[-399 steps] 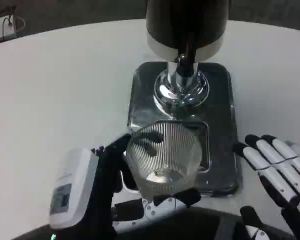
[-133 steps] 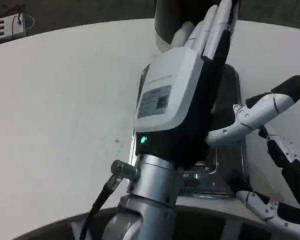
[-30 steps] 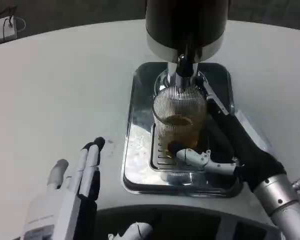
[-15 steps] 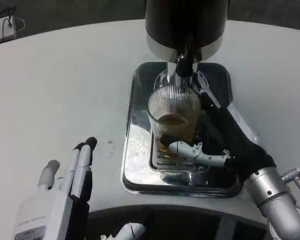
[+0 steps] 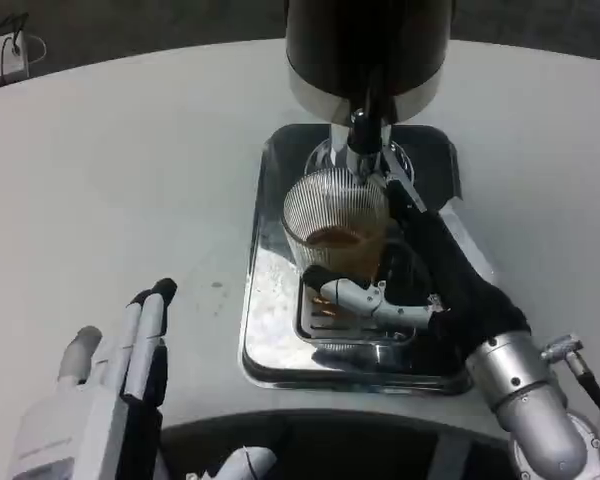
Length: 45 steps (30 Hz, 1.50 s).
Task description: Grasp the cup under the faucet to collect the drink, then remove the cup.
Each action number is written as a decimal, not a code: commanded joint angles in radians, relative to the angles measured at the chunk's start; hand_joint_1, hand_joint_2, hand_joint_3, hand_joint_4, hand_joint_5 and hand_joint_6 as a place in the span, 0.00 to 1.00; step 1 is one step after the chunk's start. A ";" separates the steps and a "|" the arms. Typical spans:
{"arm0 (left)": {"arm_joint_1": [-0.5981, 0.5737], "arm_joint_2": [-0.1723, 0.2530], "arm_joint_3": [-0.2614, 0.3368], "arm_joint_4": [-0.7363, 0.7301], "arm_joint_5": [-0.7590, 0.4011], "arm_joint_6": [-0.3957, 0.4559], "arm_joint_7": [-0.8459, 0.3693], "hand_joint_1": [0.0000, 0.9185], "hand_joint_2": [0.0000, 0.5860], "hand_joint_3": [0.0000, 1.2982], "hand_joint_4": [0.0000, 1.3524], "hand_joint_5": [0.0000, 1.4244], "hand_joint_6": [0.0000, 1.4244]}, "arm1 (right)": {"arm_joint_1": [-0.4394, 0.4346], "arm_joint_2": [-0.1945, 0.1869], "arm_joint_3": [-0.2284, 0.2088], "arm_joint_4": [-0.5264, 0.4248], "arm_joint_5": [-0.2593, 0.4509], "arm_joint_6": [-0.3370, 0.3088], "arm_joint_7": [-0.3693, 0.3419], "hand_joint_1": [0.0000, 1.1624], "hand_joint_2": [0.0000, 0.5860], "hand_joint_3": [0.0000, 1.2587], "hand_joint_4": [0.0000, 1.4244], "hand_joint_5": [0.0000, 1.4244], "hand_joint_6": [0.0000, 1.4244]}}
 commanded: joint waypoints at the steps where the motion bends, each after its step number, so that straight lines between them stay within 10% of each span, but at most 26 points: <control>1: 0.014 -0.007 0.006 -0.005 0.005 0.011 -0.010 0.00 0.23 0.00 0.00 0.11 0.00 | -0.021 0.015 0.012 0.040 -0.004 0.023 -0.008 0.65 0.28 0.05 0.12 0.14 0.20; 18: 0.010 -0.016 0.022 -0.007 0.004 0.030 -0.018 0.00 0.22 0.00 0.00 0.11 0.00 | -0.054 0.055 0.016 0.077 0.016 0.038 -0.030 0.69 0.25 0.22 0.25 0.26 0.34; 29: -0.002 -0.016 0.027 -0.017 0.006 0.046 -0.034 0.00 0.21 0.00 0.00 0.11 0.00 | -0.035 0.085 -0.018 0.045 0.037 0.029 -0.101 0.94 0.33 0.51 0.54 0.66 0.96; 45: -0.030 -0.024 0.005 0.010 0.010 0.048 -0.028 0.00 0.21 0.00 0.00 0.11 0.00 | 0.044 0.116 -0.040 -0.095 0.075 0.043 -0.092 1.00 0.15 0.68 0.72 0.85 1.00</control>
